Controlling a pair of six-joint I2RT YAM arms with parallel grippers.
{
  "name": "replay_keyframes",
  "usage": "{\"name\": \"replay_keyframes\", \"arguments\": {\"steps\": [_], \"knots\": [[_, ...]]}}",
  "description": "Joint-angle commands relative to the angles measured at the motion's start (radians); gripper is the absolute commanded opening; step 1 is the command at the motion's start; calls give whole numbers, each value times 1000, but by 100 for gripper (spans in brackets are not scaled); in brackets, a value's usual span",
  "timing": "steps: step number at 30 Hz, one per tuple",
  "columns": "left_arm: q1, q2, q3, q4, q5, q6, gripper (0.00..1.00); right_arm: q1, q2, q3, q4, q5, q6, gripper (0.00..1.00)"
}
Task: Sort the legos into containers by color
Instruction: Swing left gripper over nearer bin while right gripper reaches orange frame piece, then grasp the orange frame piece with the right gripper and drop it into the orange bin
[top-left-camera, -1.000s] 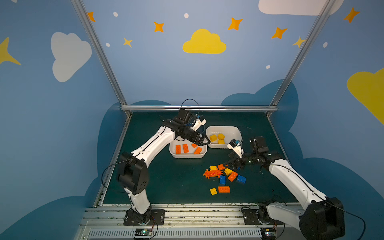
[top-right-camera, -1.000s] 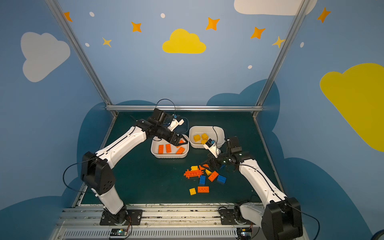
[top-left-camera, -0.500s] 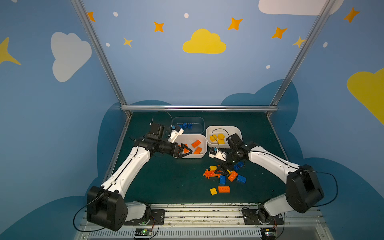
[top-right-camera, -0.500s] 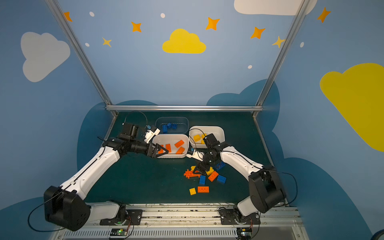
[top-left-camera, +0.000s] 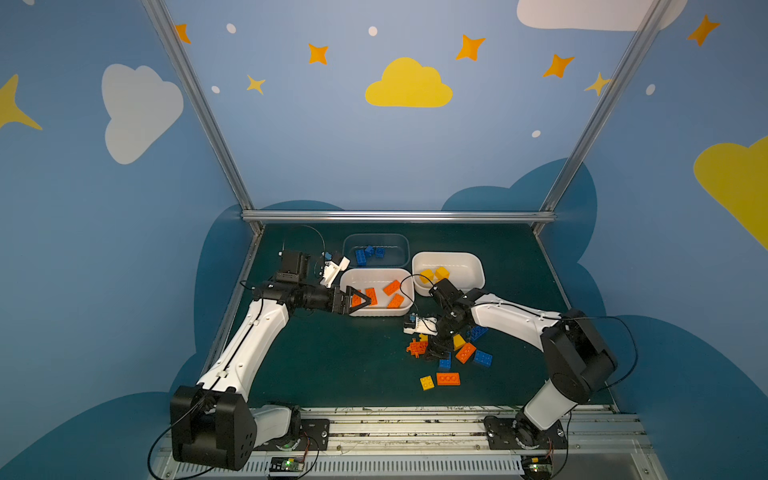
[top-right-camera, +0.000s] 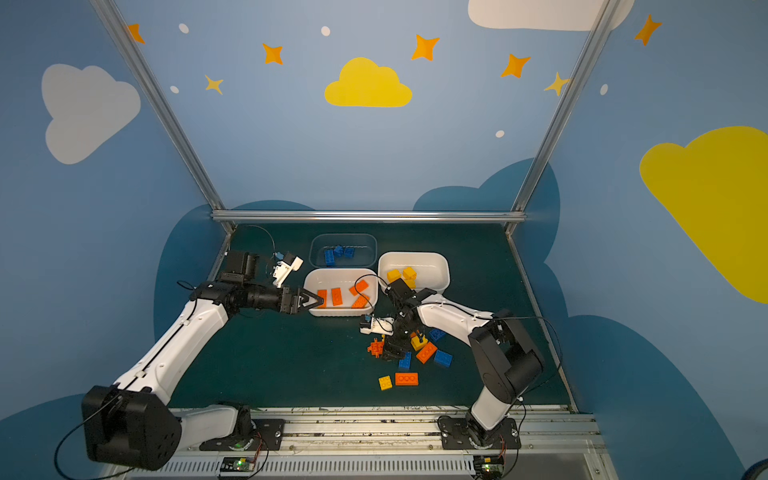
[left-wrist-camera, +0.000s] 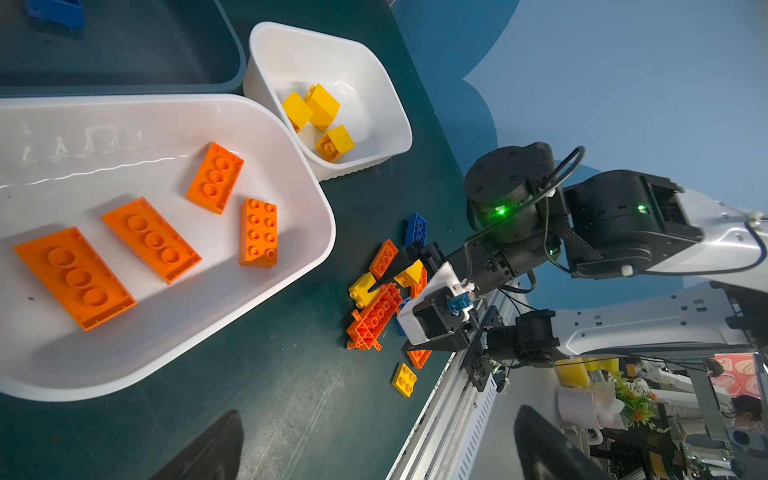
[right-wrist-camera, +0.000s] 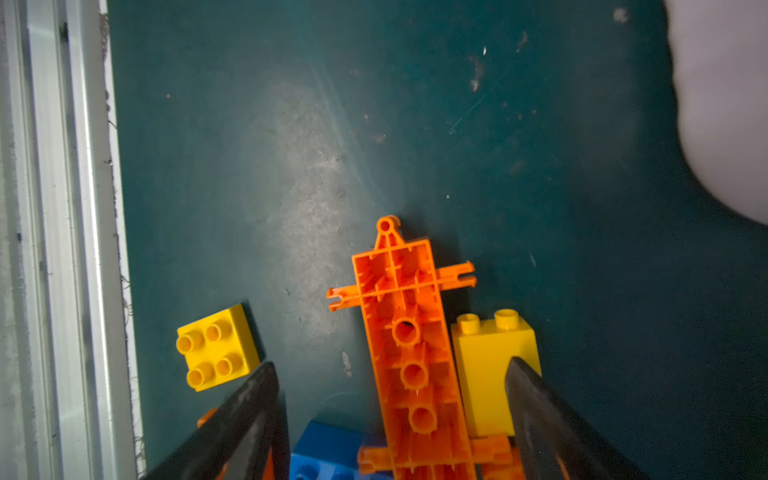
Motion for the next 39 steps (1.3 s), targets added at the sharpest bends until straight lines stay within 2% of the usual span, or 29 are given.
{"name": "replay_keyframes", "arguments": {"steps": [1, 7, 13, 22, 28, 32, 36, 39], "knots": [[6, 11, 6, -13, 32, 13, 100, 14, 11, -19, 27, 32, -22, 83], [10, 28, 6, -13, 42, 13, 100, 35, 42, -23, 35, 70, -30, 77], [10, 61, 15, -13, 57, 7, 100, 65, 36, -44, 38, 91, -21, 64], [11, 67, 17, -29, 42, 17, 100, 110, -39, -114, 46, 126, 14, 61], [12, 71, 12, -31, 41, 17, 100, 131, -34, -136, 58, 157, 35, 54], [12, 70, 14, -41, 37, 26, 100, 136, -9, -112, 32, 190, 41, 43], [11, 66, 29, -61, 24, 35, 100, 137, -16, -47, -25, 192, 57, 25], [21, 59, 46, -77, 15, 43, 100, 137, -43, 23, -80, 218, 98, 21]]}}
